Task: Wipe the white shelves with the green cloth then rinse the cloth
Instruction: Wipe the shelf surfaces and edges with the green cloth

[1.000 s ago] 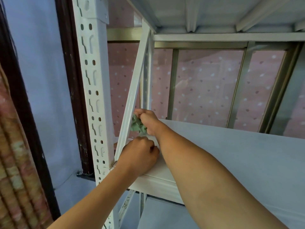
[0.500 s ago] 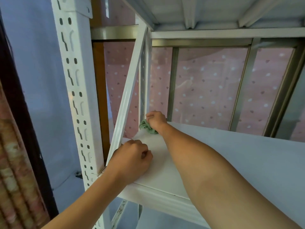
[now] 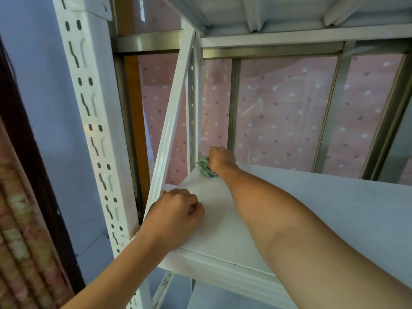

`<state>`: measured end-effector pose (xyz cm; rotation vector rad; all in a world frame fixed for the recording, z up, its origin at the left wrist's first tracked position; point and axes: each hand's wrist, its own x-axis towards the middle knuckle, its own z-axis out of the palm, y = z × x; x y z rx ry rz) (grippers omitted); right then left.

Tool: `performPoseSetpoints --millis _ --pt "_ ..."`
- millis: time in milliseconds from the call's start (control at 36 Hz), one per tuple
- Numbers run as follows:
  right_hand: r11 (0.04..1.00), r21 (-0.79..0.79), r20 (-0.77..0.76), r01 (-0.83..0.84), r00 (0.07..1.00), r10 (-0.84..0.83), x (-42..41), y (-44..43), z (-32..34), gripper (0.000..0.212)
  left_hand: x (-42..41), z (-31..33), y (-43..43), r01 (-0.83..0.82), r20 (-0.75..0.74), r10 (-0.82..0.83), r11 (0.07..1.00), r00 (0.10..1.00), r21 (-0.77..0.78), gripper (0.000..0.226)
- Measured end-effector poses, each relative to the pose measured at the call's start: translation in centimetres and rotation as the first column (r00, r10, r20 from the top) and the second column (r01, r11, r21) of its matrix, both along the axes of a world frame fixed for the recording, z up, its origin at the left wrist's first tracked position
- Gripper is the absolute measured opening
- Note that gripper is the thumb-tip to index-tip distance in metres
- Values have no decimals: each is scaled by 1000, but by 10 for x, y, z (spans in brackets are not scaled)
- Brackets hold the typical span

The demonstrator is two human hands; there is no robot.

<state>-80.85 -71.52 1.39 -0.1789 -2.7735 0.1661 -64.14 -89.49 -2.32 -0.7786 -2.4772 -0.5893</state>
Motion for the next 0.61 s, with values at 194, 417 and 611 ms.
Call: performPoseSetpoints --millis 194,417,611 --pt "979 199 -13 33 999 -31 17 23 -3 33 4 1 3 -36 -4 36 999 999 4 35" --pt "940 306 24 149 986 -164 42 77 -3 33 3 -6 2 2 -22 -2 1000 1000 9 32" --pt "921 333 28 201 975 -222 64 124 -3 36 28 15 54 -168 -138 142 964 980 -204 30"
